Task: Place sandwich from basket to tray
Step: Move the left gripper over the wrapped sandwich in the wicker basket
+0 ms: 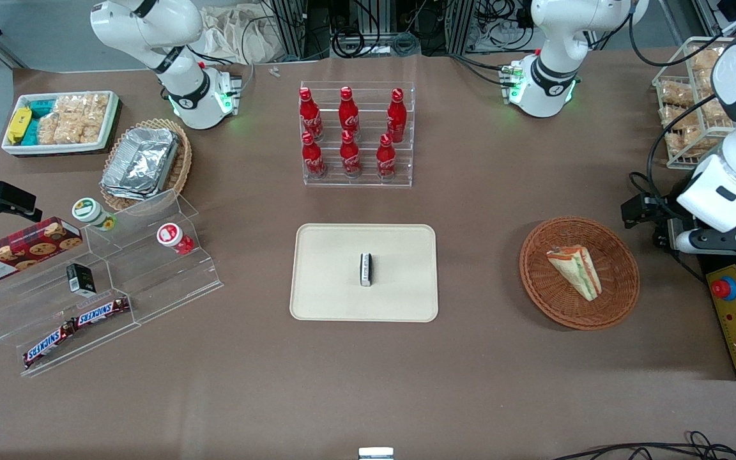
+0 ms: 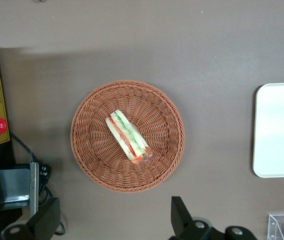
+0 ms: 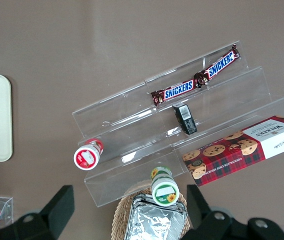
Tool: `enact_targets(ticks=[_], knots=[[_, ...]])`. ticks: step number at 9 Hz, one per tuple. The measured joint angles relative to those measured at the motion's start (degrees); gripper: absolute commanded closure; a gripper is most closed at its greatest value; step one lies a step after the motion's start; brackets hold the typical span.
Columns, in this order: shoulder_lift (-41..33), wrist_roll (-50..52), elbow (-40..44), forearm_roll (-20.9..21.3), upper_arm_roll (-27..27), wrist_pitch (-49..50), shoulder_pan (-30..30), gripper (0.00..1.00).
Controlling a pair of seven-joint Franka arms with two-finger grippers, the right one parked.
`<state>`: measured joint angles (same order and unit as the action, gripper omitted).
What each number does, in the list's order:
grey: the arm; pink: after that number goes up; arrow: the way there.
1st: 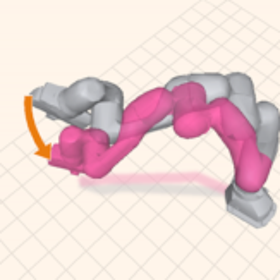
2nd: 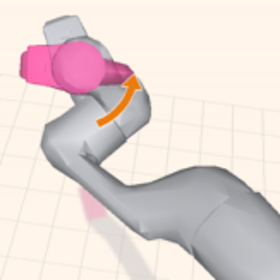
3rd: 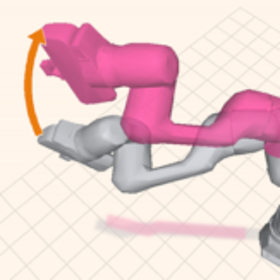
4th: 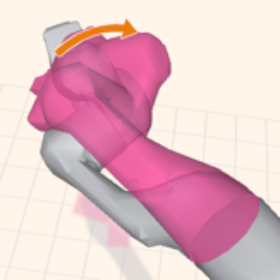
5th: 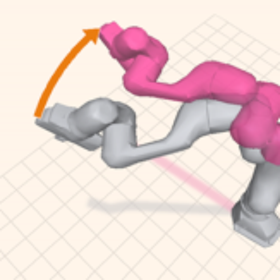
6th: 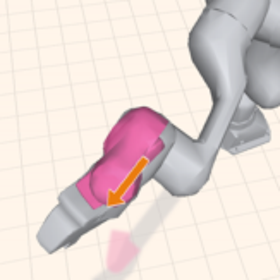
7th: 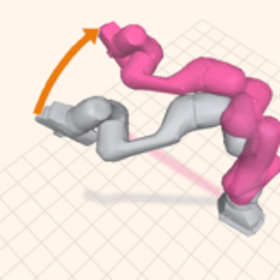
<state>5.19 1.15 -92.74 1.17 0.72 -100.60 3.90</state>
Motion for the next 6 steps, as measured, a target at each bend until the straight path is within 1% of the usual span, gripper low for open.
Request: enact_targets(ticks=[3,4,6], knots=[[0.0,0.1,-0.3,0.0,0.0,0.0,0.0,0.00],[0.0,1.7,-1.3,0.0,0.0,0.1,0.0,0.00],[0.3,9.7,-6.4,0.1,-0.1,-0.5,-0.1,0.00]])
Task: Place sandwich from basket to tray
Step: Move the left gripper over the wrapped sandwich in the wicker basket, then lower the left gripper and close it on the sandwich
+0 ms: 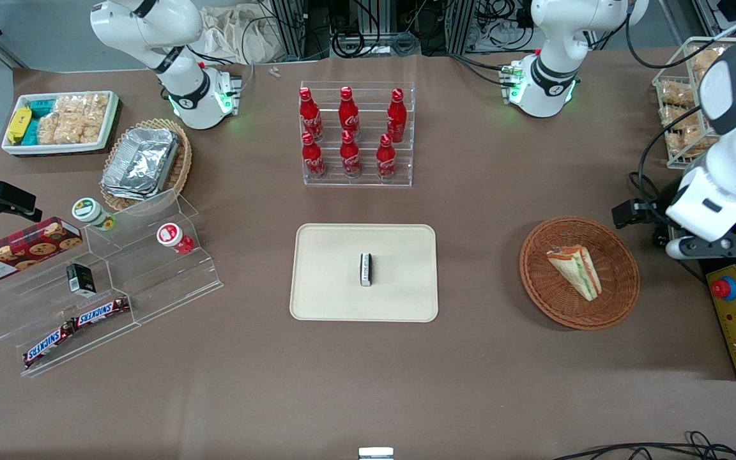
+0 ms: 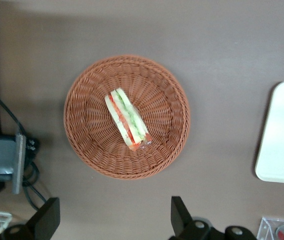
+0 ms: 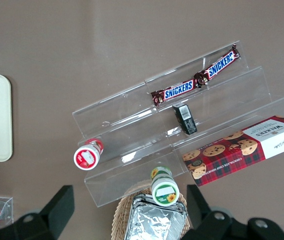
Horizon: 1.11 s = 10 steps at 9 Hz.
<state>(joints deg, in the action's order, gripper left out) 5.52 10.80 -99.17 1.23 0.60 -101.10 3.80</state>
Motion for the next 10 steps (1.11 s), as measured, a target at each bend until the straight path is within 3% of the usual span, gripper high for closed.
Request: enact_targets(ticks=[5,10], knots=[[5.2,21.6,-9.2,0.0,0.0,-10.7,-0.1,0.00],[11.8,27.6,-16.4,0.0,-0.5,-24.8,-1.2,0.00]])
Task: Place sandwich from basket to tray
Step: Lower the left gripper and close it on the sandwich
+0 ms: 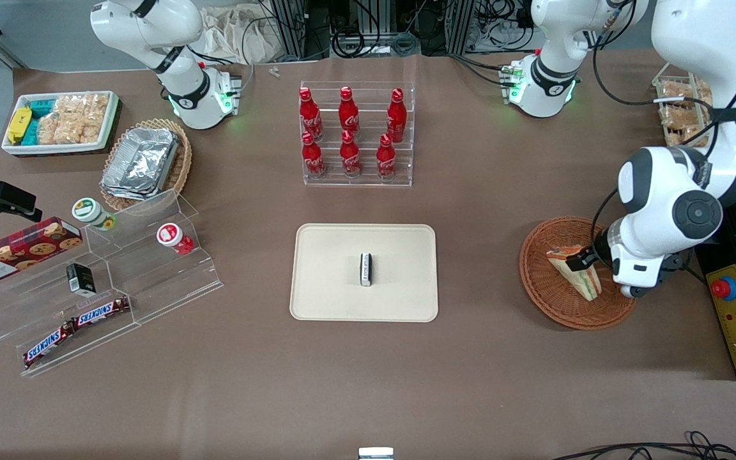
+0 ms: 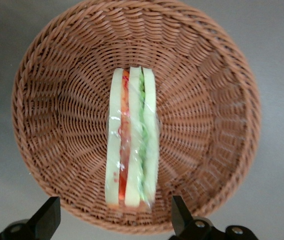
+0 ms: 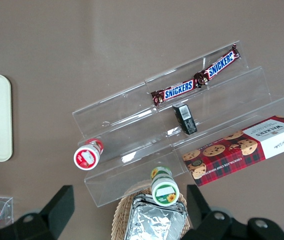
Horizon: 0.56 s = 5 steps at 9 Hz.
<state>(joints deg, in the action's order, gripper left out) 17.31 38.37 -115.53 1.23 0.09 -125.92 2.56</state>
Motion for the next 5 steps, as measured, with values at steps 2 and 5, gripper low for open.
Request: enact_targets(ticks=[2,5], knots=[[1.9,0.8,-1.4,0.0,0.0,-3.7,-0.2,0.00],[3.7,2.0,-1.5,0.0,0.0,-6.7,-0.2,0.08]])
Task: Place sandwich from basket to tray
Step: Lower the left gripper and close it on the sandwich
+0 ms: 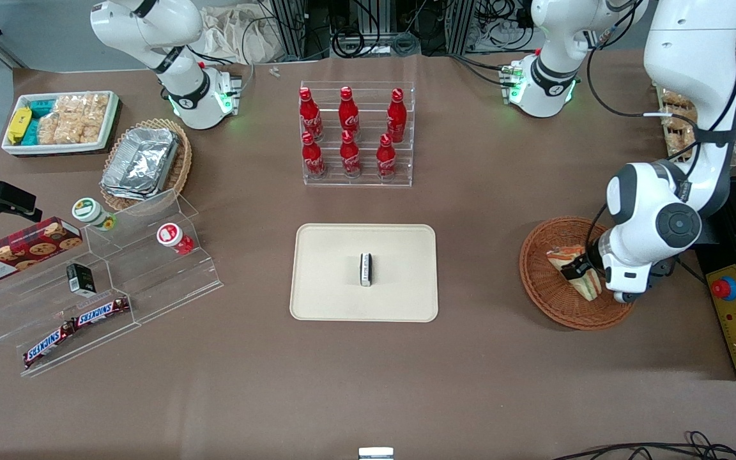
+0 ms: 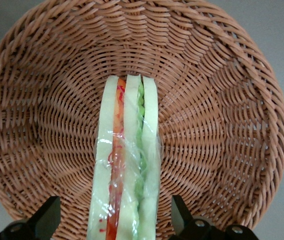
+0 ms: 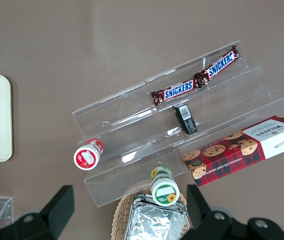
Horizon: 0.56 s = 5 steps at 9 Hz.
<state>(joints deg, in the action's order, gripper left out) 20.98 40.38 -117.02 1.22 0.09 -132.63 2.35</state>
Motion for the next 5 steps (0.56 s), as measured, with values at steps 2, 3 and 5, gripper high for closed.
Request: enact_targets(ticks=[2,3,5], knots=[[0.7,1.3,0.0,0.0,0.0,-0.7,0.0,0.42],[0.8,3.0,0.0,0.0,0.0,-1.1,0.0,0.77],[0.8,4.4,0.0,0.0,0.1,-1.3,0.1,1.00]])
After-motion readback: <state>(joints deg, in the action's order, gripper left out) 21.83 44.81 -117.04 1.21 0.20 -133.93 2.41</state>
